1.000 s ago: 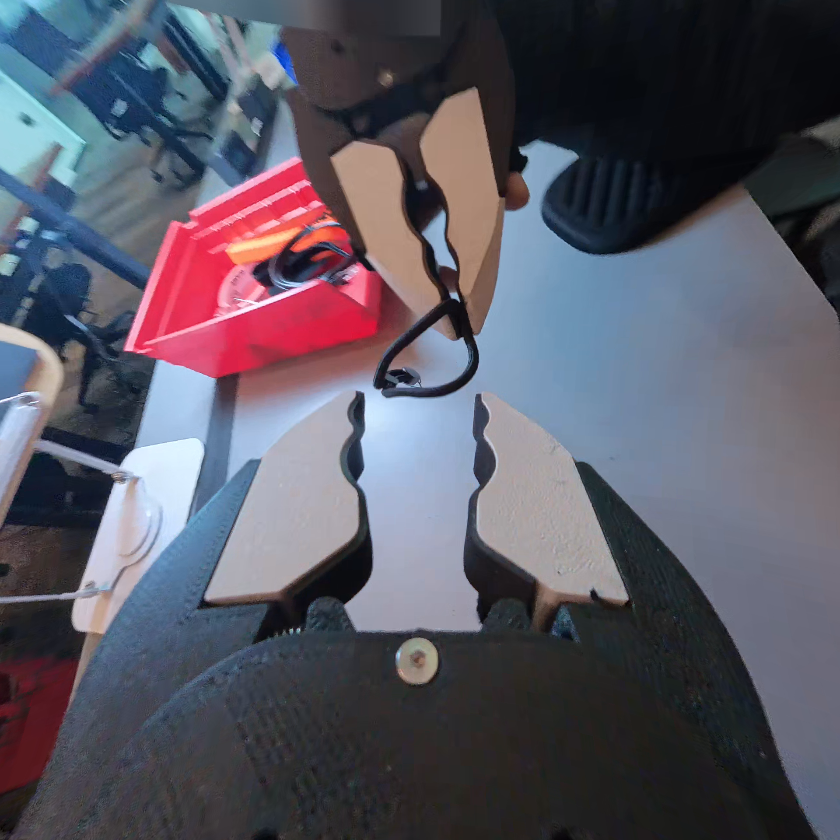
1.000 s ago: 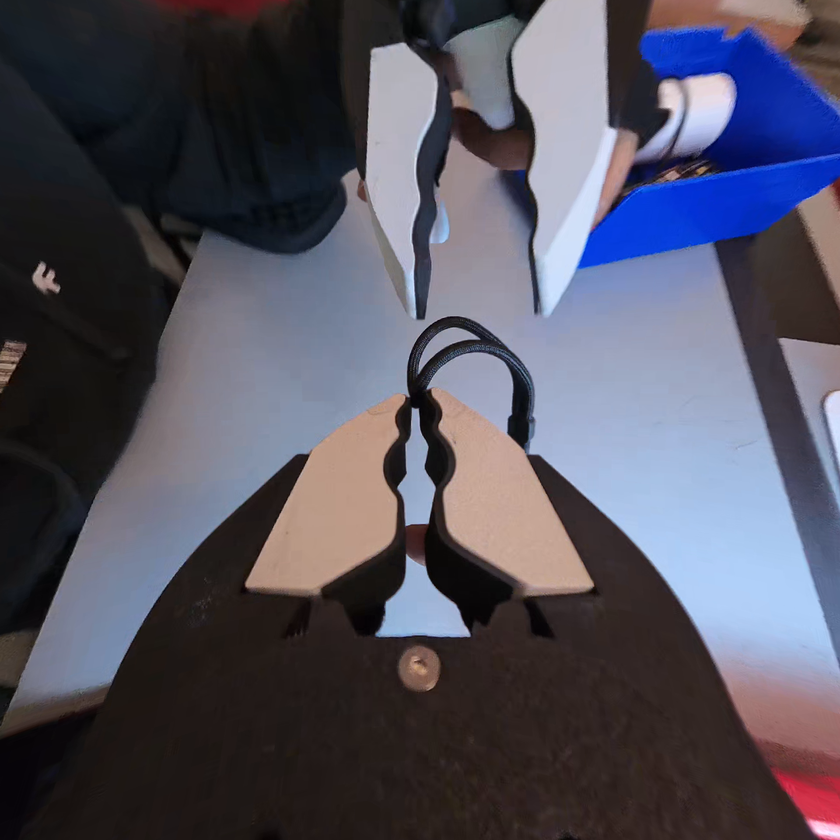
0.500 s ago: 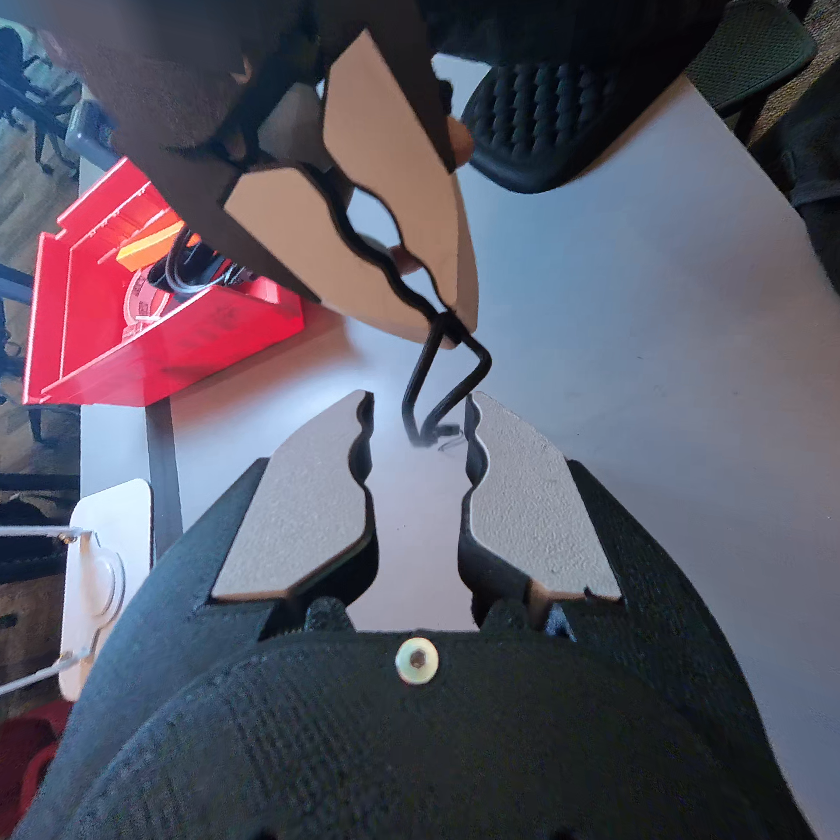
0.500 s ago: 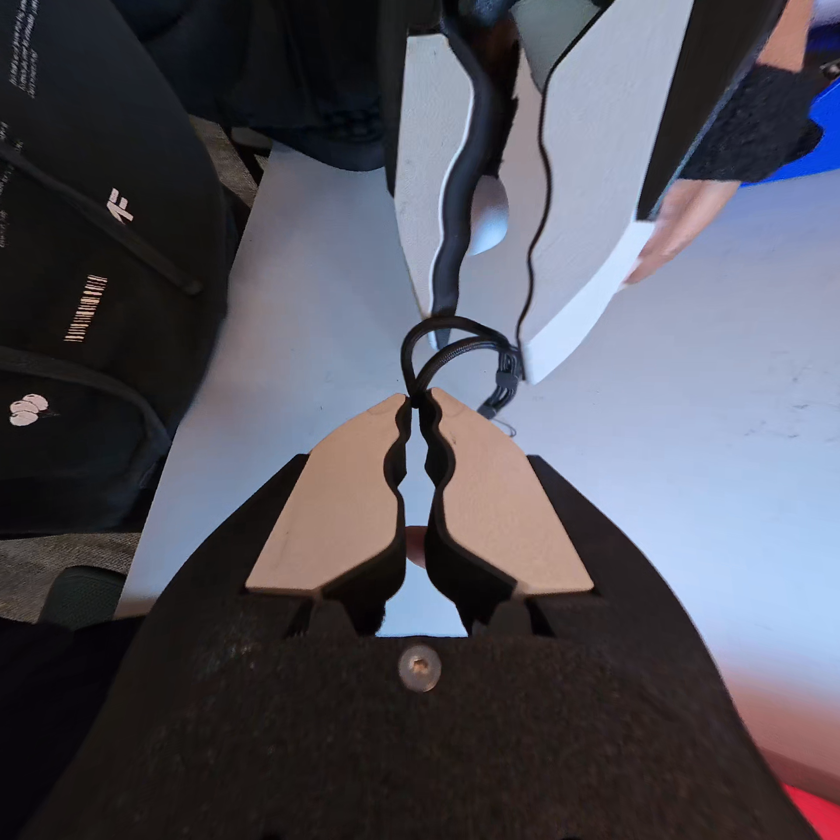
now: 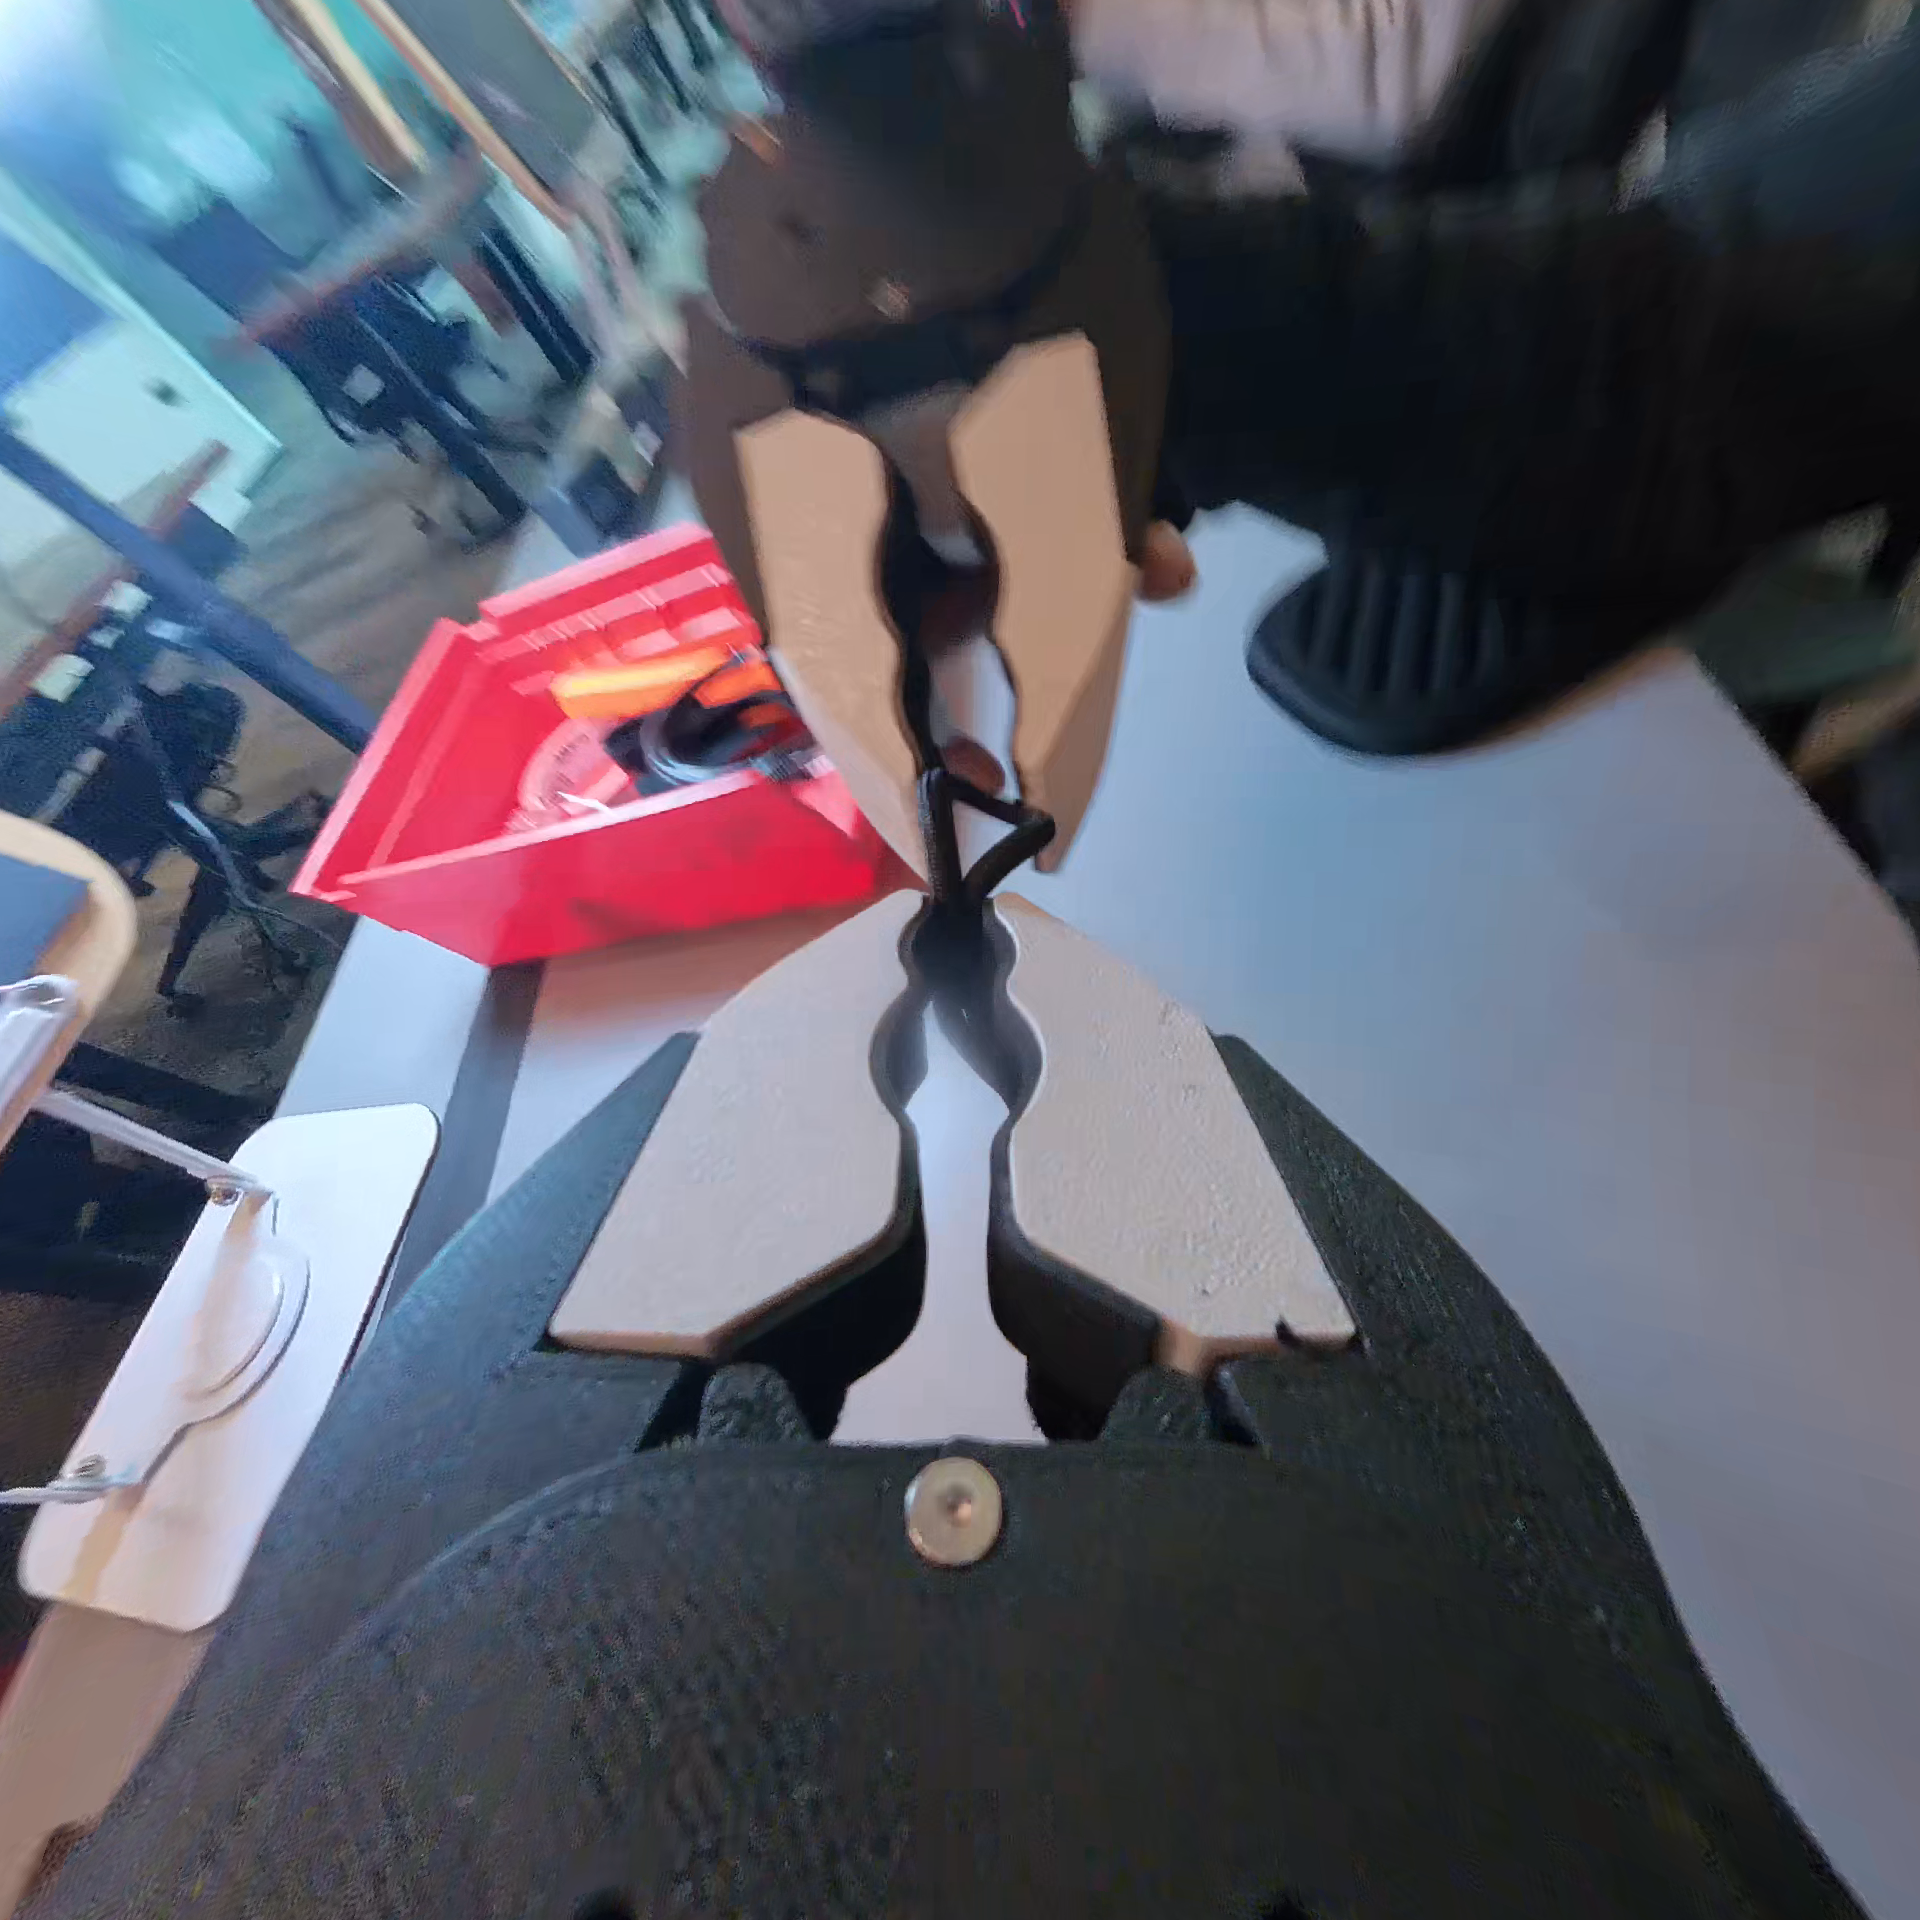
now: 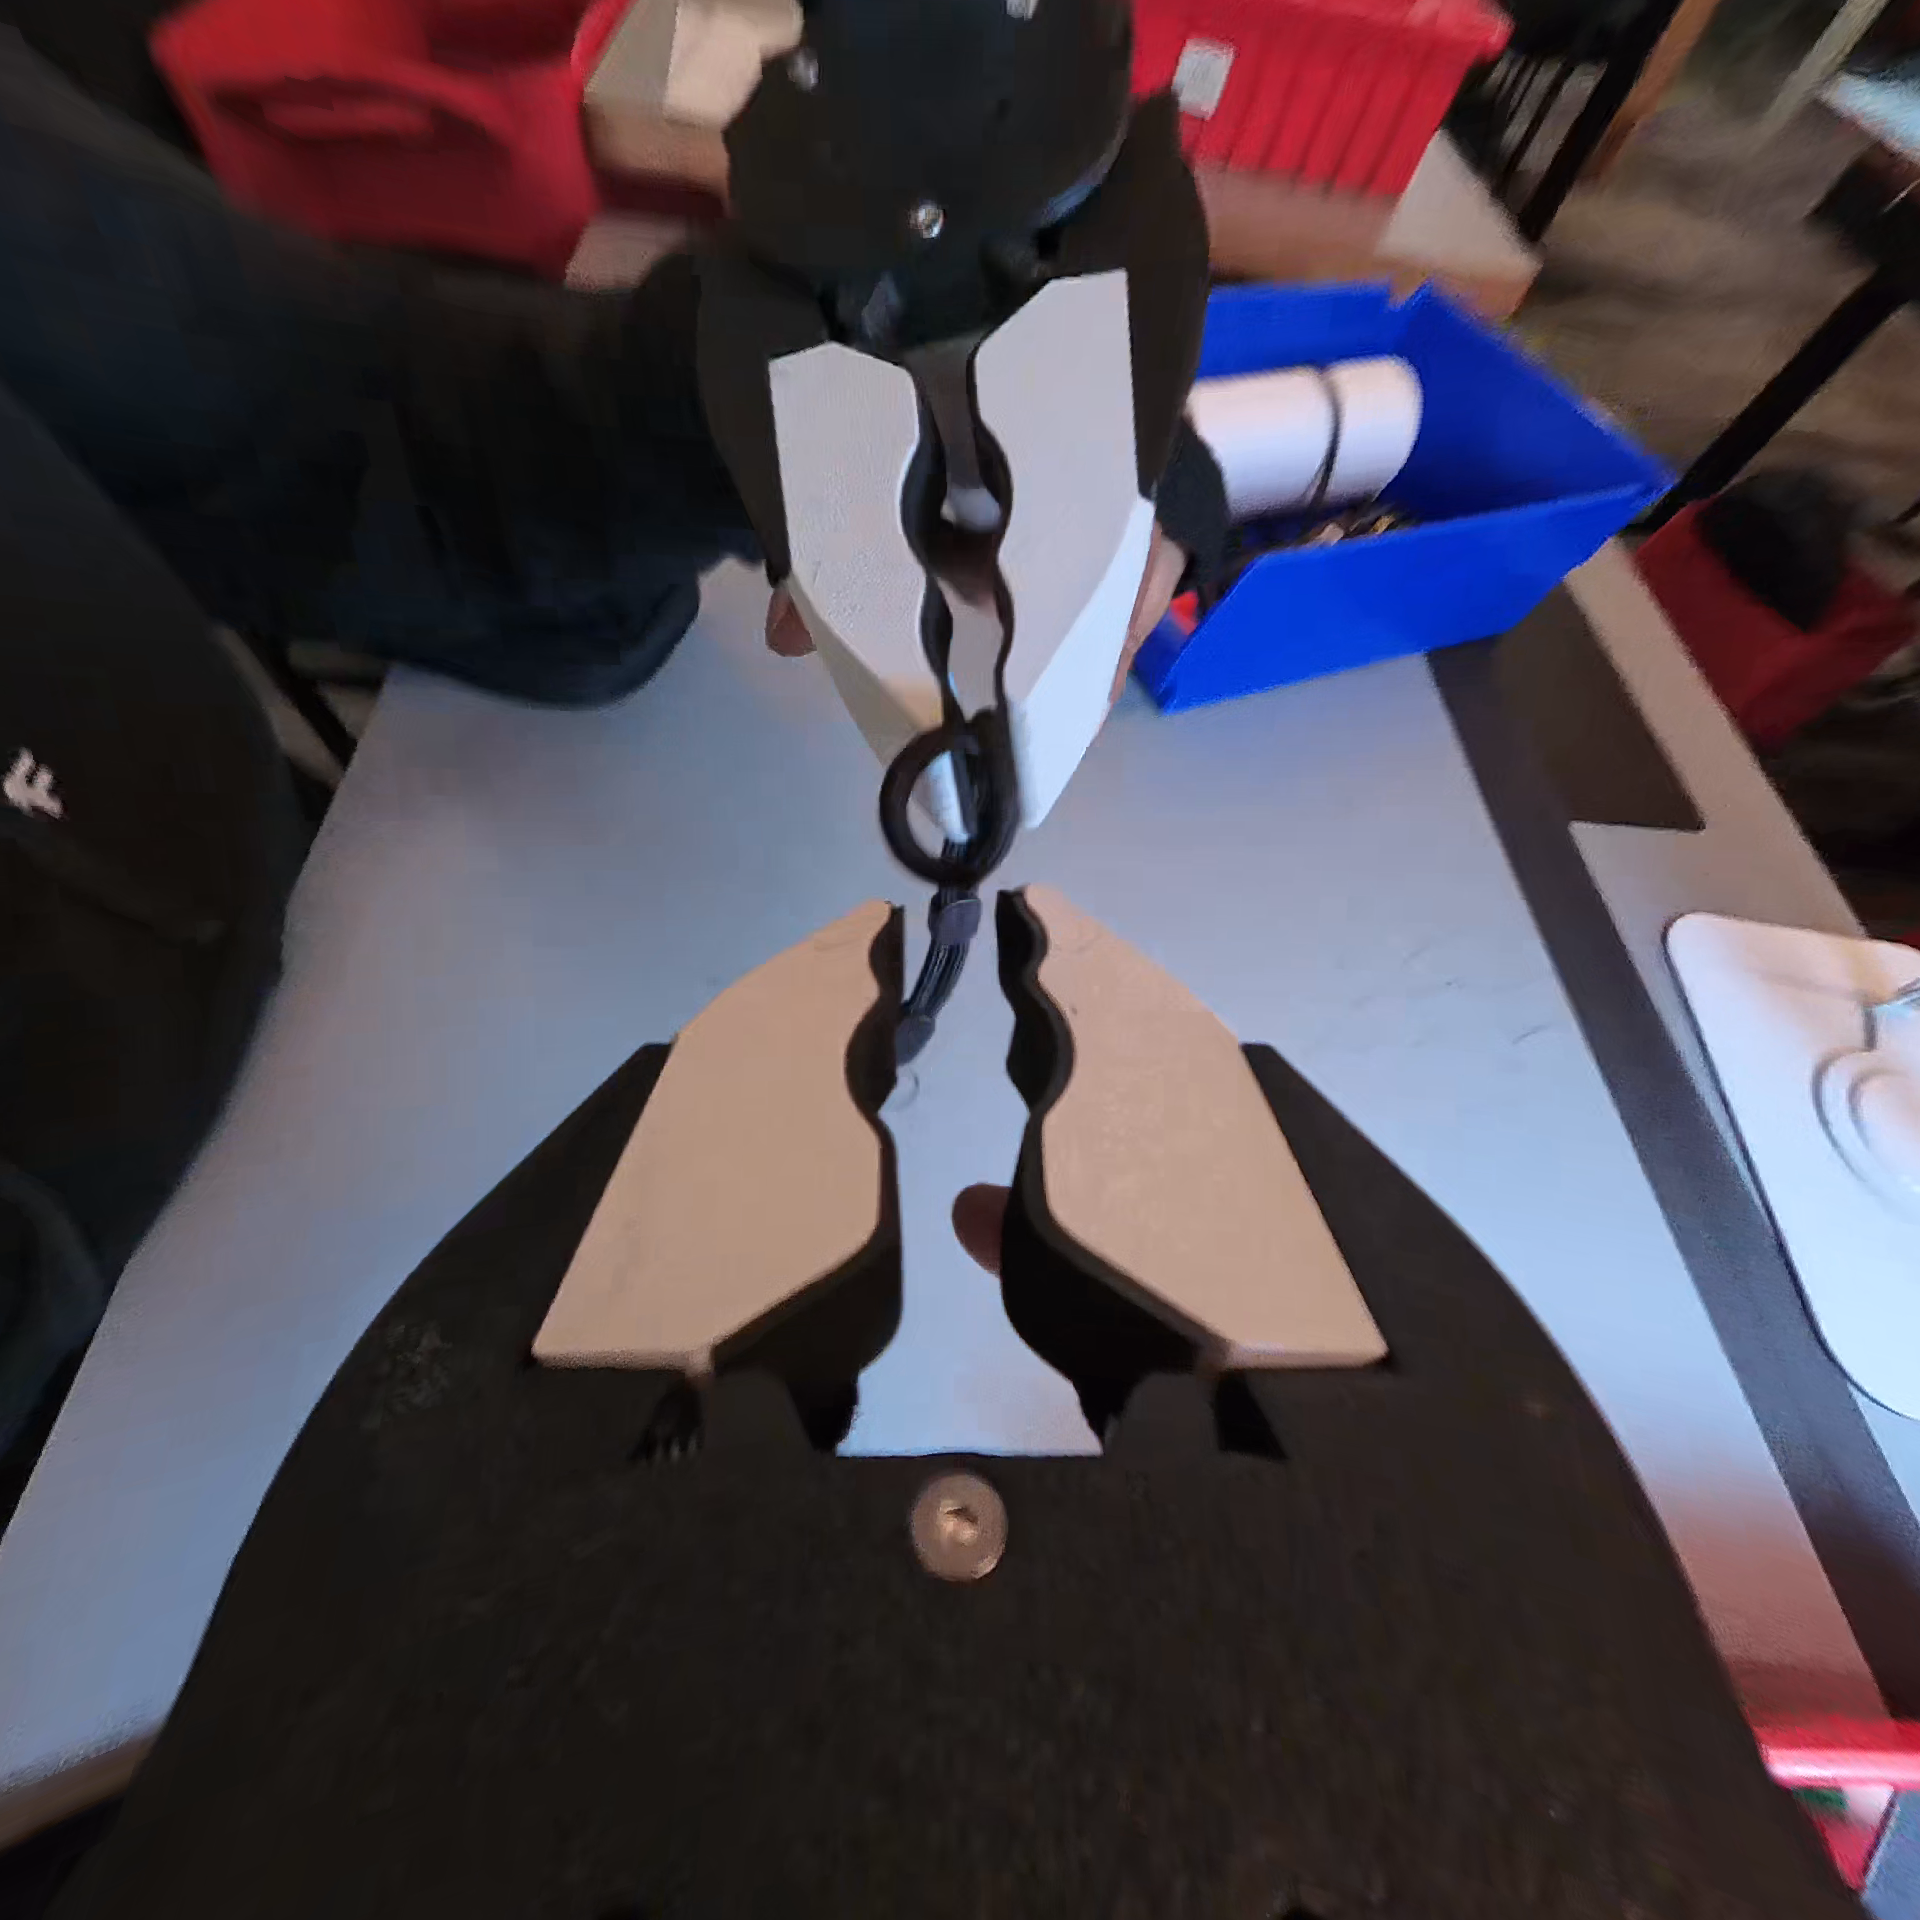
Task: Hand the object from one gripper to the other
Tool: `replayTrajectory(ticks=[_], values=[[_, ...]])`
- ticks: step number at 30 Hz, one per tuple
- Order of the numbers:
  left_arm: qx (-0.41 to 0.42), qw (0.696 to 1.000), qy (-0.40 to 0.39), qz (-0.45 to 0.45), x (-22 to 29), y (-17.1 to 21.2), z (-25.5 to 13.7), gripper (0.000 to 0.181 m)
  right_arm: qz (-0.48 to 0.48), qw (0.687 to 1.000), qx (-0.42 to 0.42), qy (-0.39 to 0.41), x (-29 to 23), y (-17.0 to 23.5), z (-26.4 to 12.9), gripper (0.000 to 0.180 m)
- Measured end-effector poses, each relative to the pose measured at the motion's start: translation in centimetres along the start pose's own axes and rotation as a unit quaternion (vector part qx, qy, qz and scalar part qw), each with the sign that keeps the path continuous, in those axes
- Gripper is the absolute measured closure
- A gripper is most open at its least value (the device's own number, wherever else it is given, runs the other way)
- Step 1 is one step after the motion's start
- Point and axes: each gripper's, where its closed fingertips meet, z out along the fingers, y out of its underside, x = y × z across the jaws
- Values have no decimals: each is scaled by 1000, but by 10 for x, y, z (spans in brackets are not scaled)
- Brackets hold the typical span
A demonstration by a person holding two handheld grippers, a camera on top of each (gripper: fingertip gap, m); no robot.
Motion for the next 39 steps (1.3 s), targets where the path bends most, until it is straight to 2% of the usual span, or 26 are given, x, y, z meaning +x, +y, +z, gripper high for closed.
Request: replayTrajectory(ticks=[3, 5, 11, 13, 18, 23, 26, 28, 31, 36, 39], values=[[90, 993, -12, -71, -17, -22, -15, 174, 10, 999, 42, 23, 10, -11, -2, 157], [116, 989, -4, -93, -18, -29, -20, 174, 19, 998, 56, 24, 13, -13, 3, 156], [118, 988, 6, -100, -12, -31, -13, 174, 21, 998, 65, 6, 5, -15, 24, 160], [120, 988, 6, -100, -12, -32, -12, 174, 26, 997, 77, 3, 5, -18, 25, 169], [150, 980, -10, -130, -20, -36, -15, 172, 35, 994, 101, -6, 5, -23, 22, 173], [171, 967, 27, -186, -23, -36, -21, 141, 45, 984, 172, 19, 16, -43, 2, 173], [156, 969, 41, -187, -18, -29, -15, 144, 56, 975, 212, 19, 18, -53, -10, 173], [143, 972, 46, -179, -14, -25, -9, 148, 56, 976, 211, 17, 18, -53, -11, 173], [142, 976, 32, -162, -14, -26, -6, 168, 56, 976, 212, 12, 16, -54, -10, 173], [143, 975, 34, -168, -16, -27, -9, 168, 59, 973, 224, 17, 18, -57, -11, 172], [157, 973, 25, -170, -21, -31, -16, 168, 73, 971, 228, 7, 20, -56, -15, 156]])
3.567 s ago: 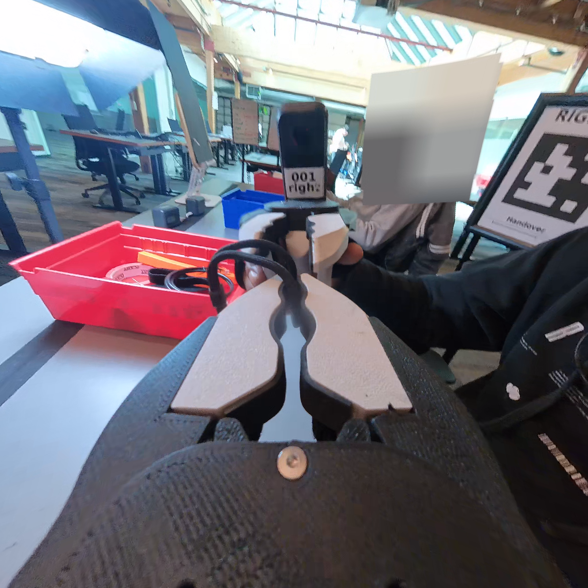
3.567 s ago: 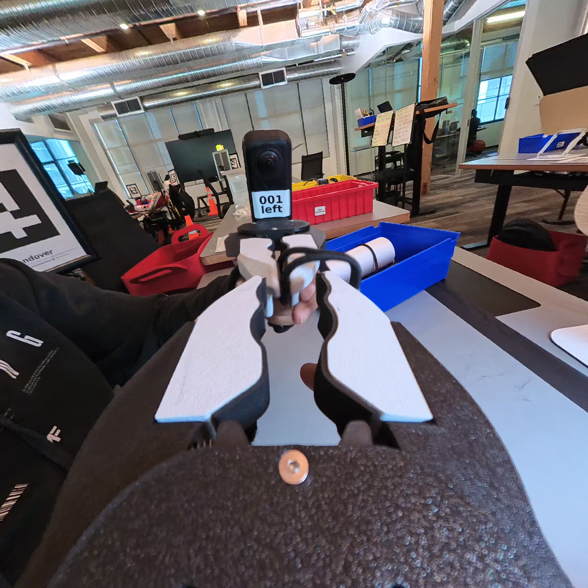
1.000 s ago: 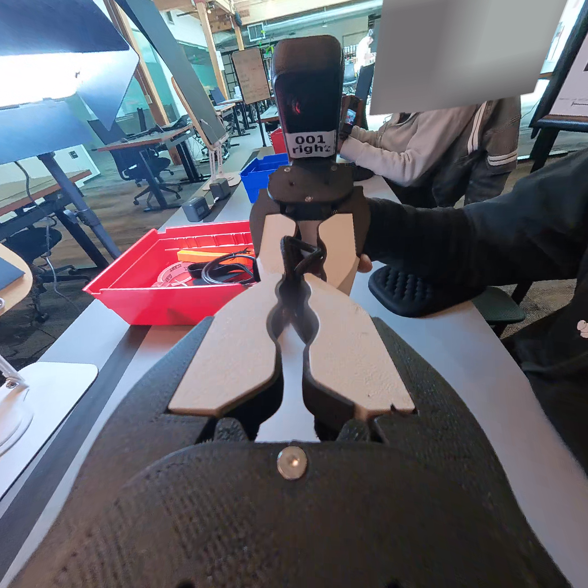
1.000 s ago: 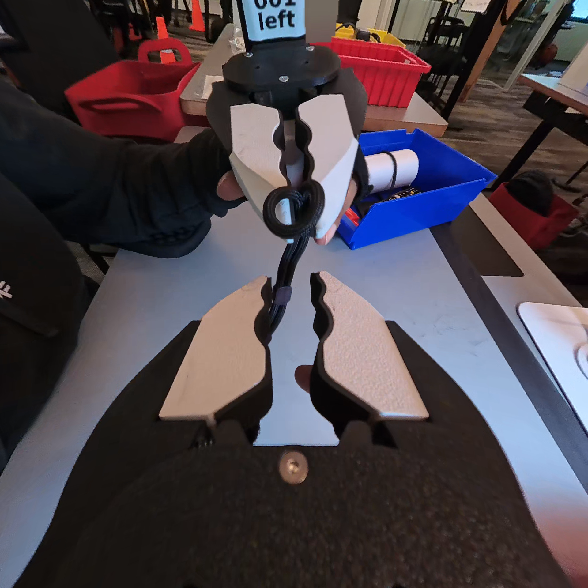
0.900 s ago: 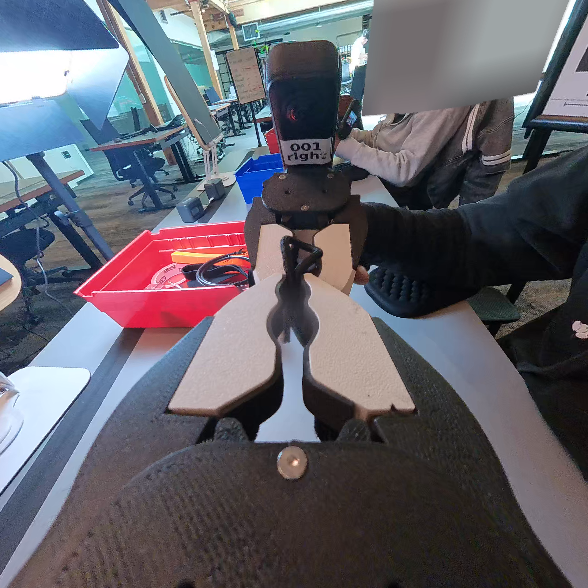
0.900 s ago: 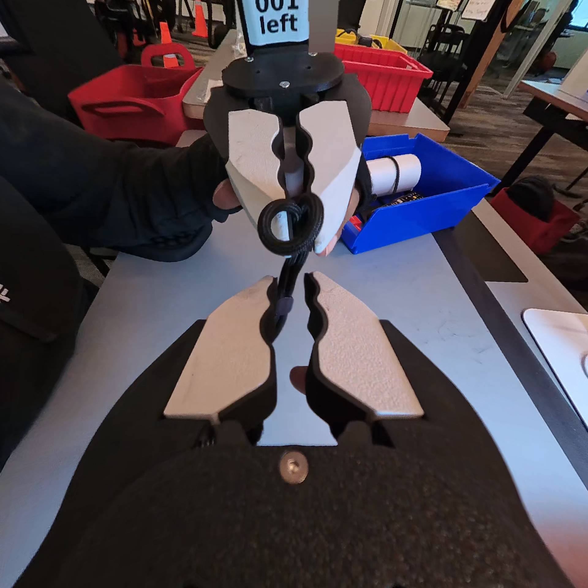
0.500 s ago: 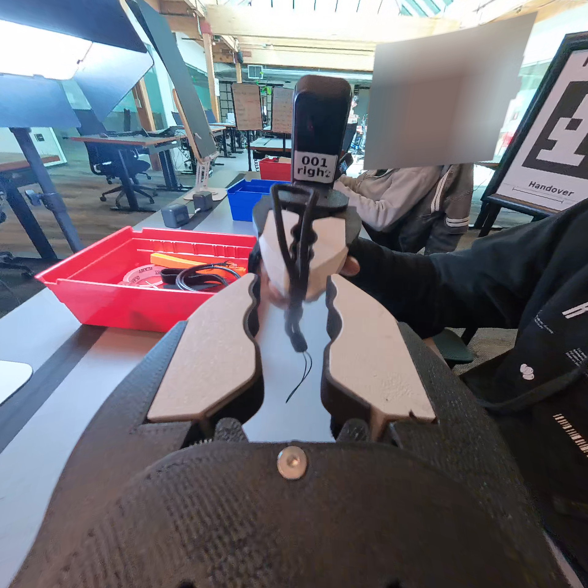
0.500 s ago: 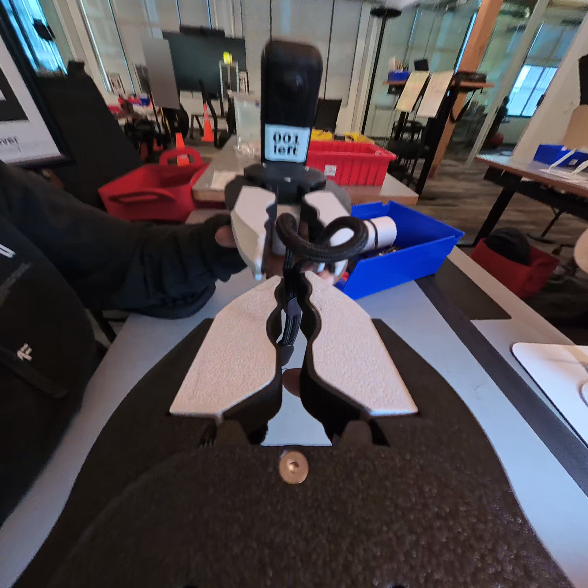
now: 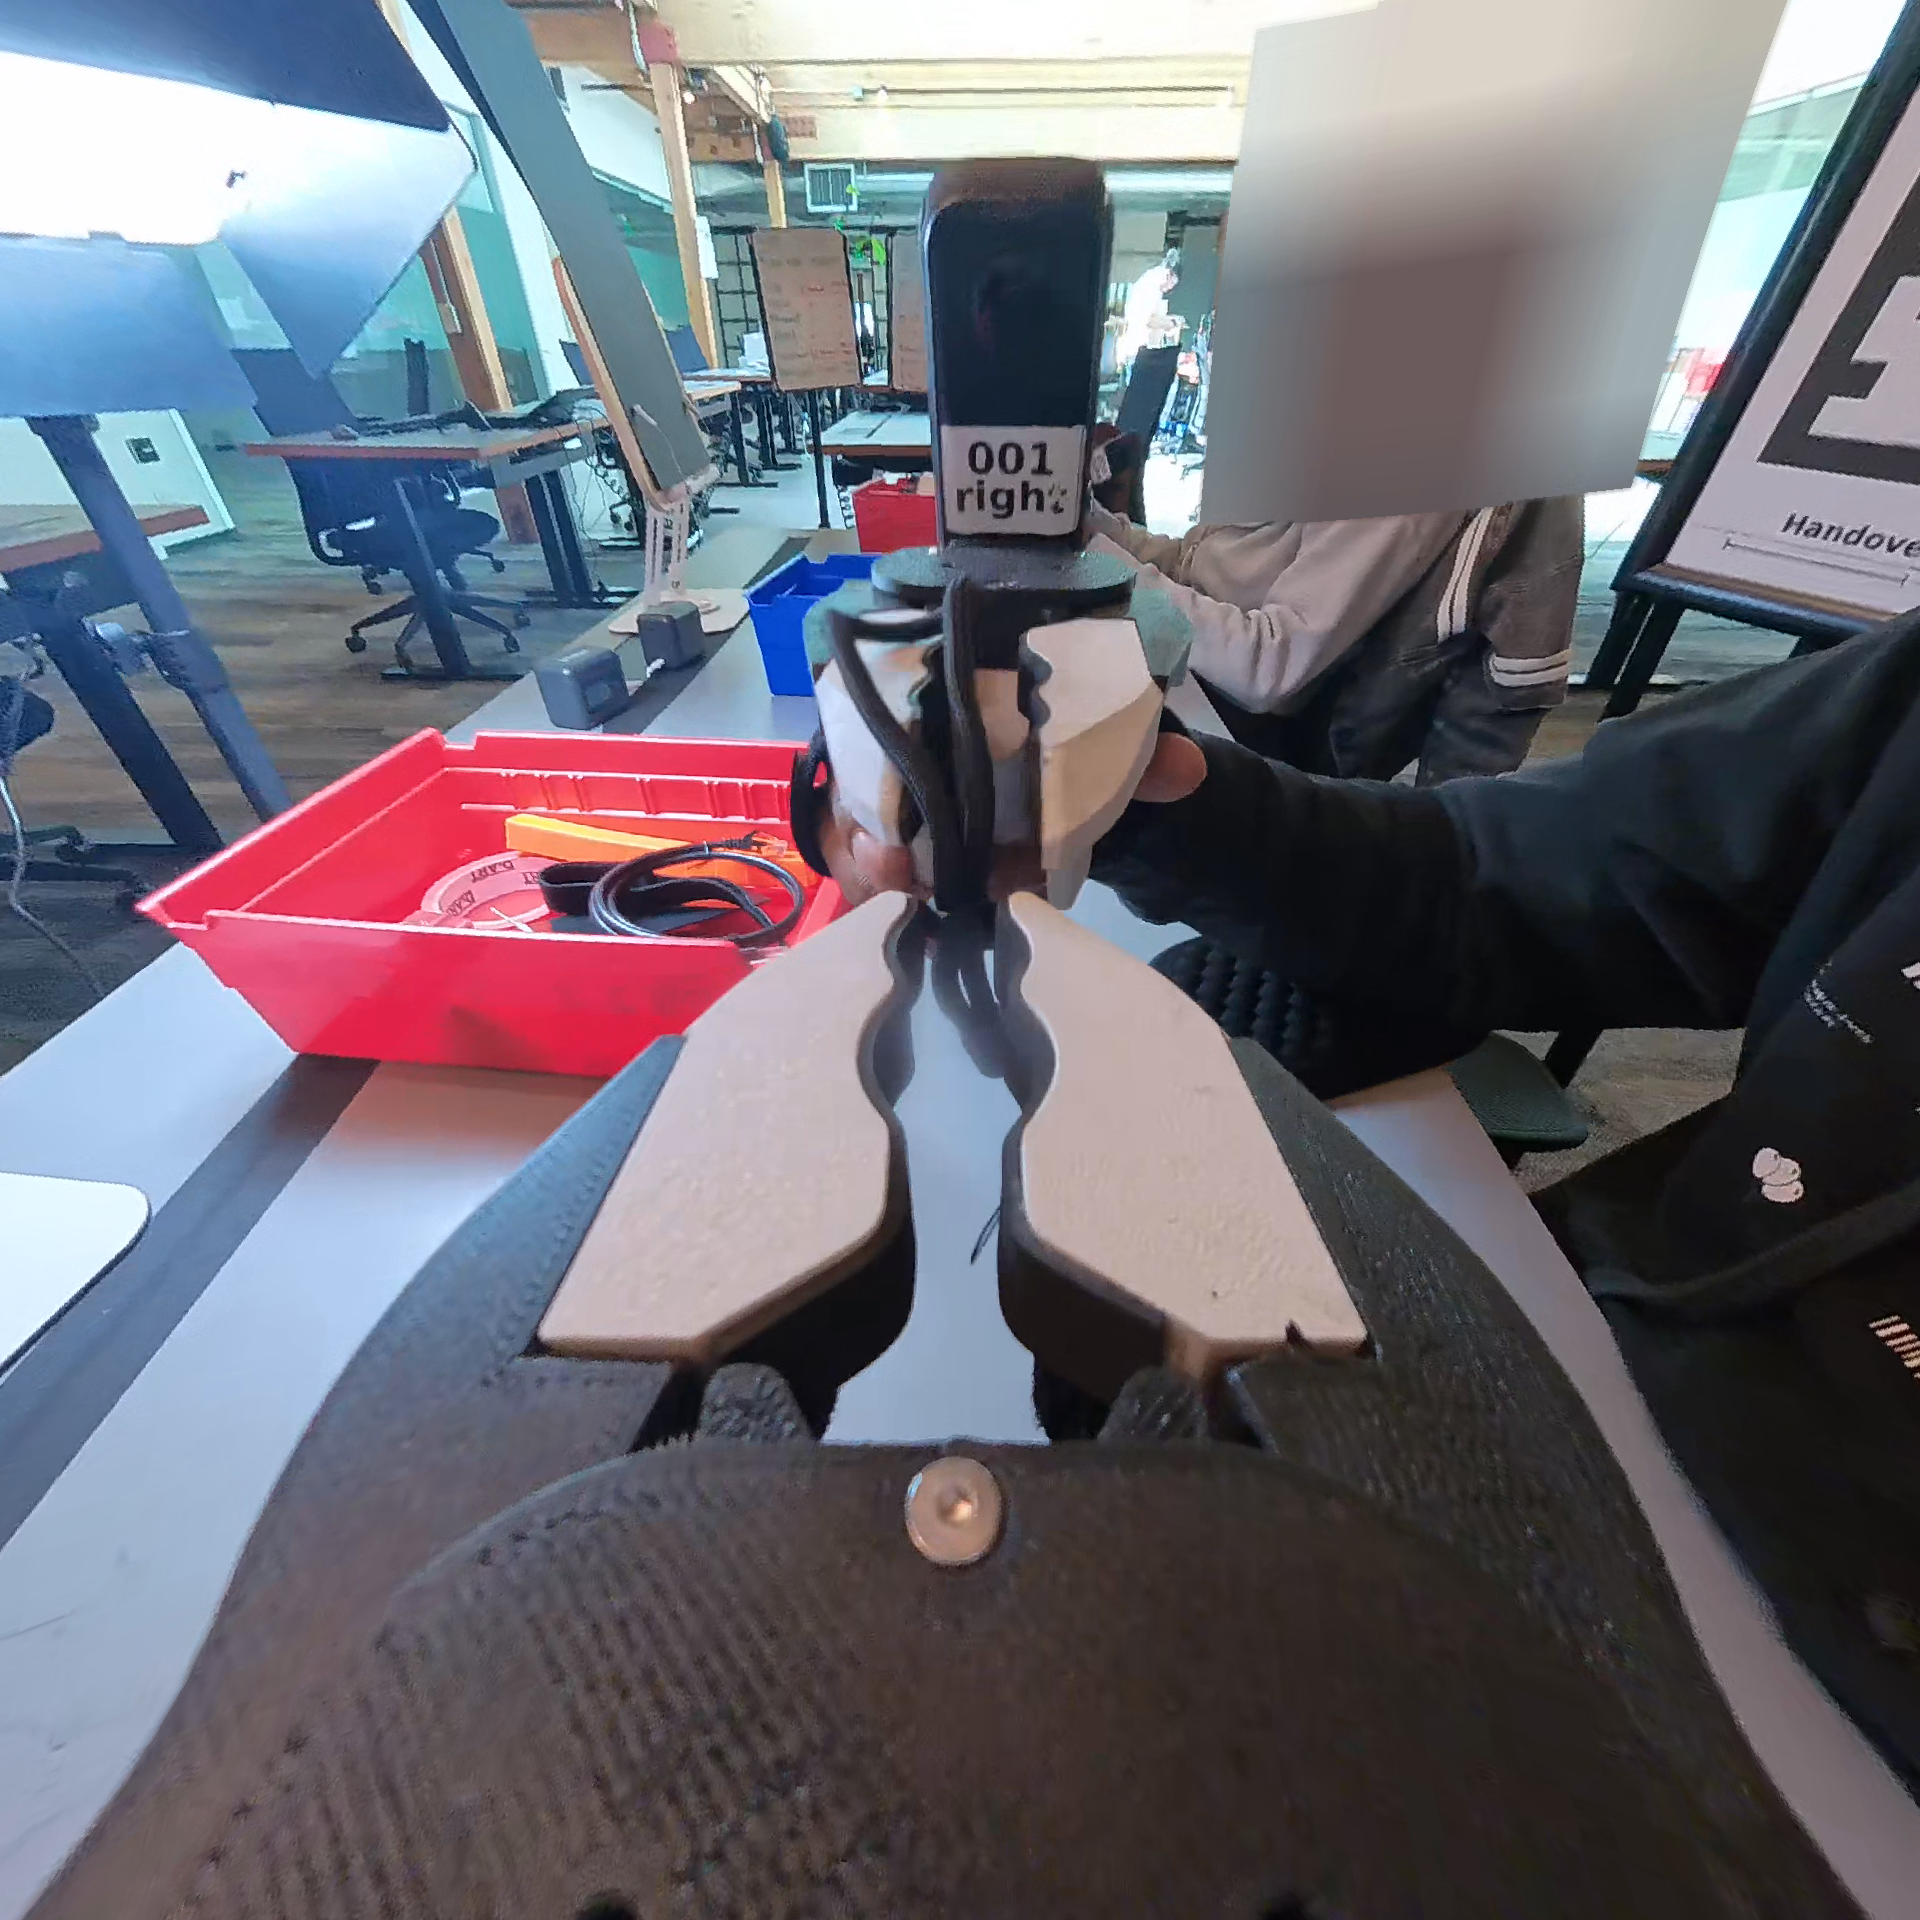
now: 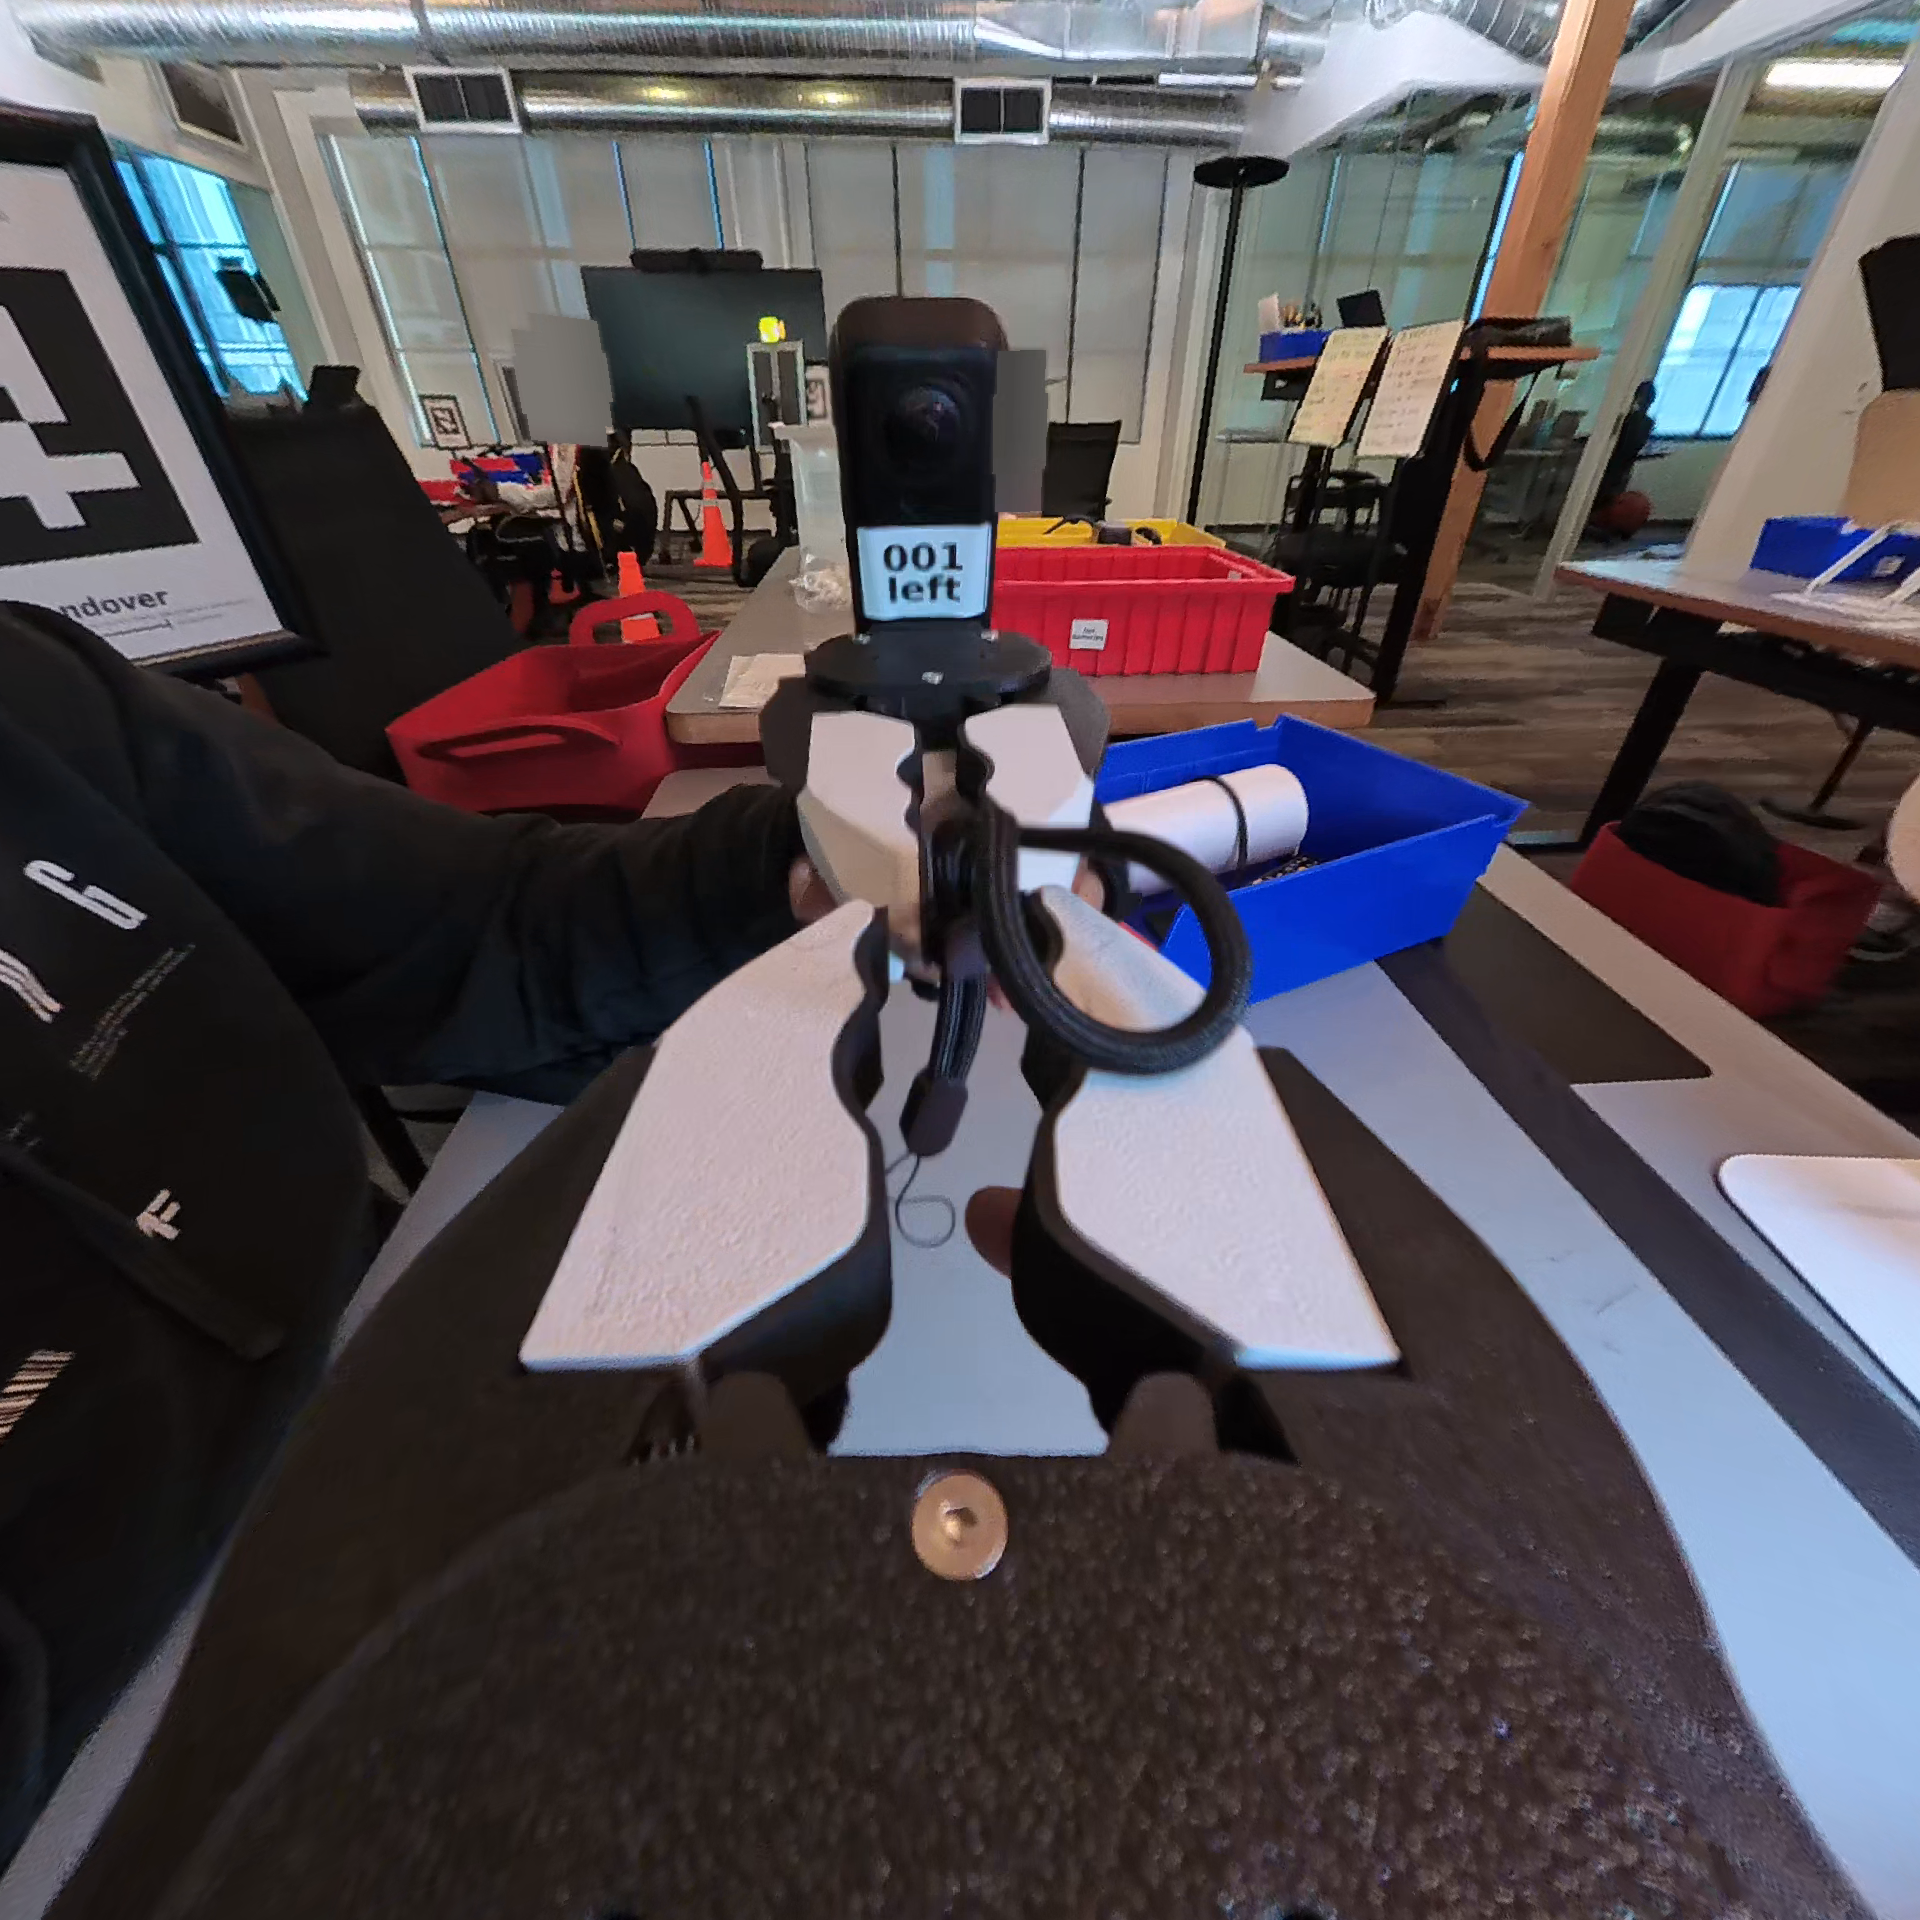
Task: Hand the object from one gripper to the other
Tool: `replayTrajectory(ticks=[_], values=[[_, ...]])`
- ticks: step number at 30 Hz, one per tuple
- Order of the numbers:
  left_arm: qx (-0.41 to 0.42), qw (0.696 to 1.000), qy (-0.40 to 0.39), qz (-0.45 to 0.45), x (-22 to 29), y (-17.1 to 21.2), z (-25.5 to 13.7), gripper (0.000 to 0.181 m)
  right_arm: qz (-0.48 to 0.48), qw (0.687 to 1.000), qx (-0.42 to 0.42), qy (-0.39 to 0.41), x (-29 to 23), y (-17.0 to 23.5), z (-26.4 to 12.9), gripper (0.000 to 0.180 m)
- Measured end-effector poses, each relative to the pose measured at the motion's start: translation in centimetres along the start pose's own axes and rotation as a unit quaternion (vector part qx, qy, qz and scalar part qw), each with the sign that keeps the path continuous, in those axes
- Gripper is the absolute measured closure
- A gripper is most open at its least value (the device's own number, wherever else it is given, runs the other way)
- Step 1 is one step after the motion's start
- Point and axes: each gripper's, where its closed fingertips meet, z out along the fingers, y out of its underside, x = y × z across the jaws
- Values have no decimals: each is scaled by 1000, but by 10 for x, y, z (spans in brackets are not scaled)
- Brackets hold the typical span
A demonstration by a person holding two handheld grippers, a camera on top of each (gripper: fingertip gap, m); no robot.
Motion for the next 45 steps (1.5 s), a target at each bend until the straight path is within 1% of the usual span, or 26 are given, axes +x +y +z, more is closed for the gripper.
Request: replayTrajectory(ticks=[3, 6, 8, 10, 13, 14, 15, 18, 20, 23, 27, 30, 34, 36, 39, 42, 45], values=[[21, 1000, 11, -17, 0, -7, -4, 169, 10, 1000, -19, -5, 4, 12, 1, 155], [23, 999, 13, -18, 1, -8, -4, 169, 22, 999, -41, -28, -1, 24, 8, 157], [22, 1000, 10, -16, 1, -7, -3, 168, 13, 999, -46, -27, -3, 27, 12, 171], [23, 1000, 10, -14, 2, -8, -2, 168, 4, 999, -50, -22, -3, 28, 13, 173], [42, 999, 4, -12, 2, -12, -3, 167, -1, 999, -35, -14, -1, 21, 10, 175], [40, 999, 1, -14, 1, -12, -3, 158, -2, 1000, -28, -8, 0, 18, 9, 175], [34, 999, -1, -16, -1, -9, -2, 154, -5, 1000, -21, 2, 2, 15, 9, 175], [20, 1000, 8, -21, -1, -1, -1, 154, -5, 1000, 15, 19, 6, 2, 5, 176], [7, 1000, 10, -26, -3, 7, 2, 151, 9, 999, 36, 18, 7, -6, 2, 176], [17, 999, 16, -39, -2, 7, 7, 154, 12, 999, 46, 24, 9, -9, 1, 176], [36, 998, 15, -51, -1, 5, 13, 159, 13, 998, 45, 31, 11, -5, 5, 176], [51, 996, 8, -67, -4, 4, 15, 168, 16, 998, 50, 33, 11, -4, 8, 176], [43, 997, -5, -61, -9, 6, 14, 169, 4, 997, 52, 52, 15, -4, 9, 175], [41, 998, -11, -53, -11, 4, 11, 169, 11, 997, 60, 54, 16, -7, 7, 171], [60, 997, -17, -55, -15, -4, 3, 169, 25, 997, 56, 47, 19, -8, 1, 158], [83, 994, -18, -67, -19, -12, -4, 169, 34, 998, 34, 40, 22, 3, 0, 157], [92, 993, -21, -68, -20, -15, -7, 169, 46, 999, 7, 24, 19, 17, 9, 157]])
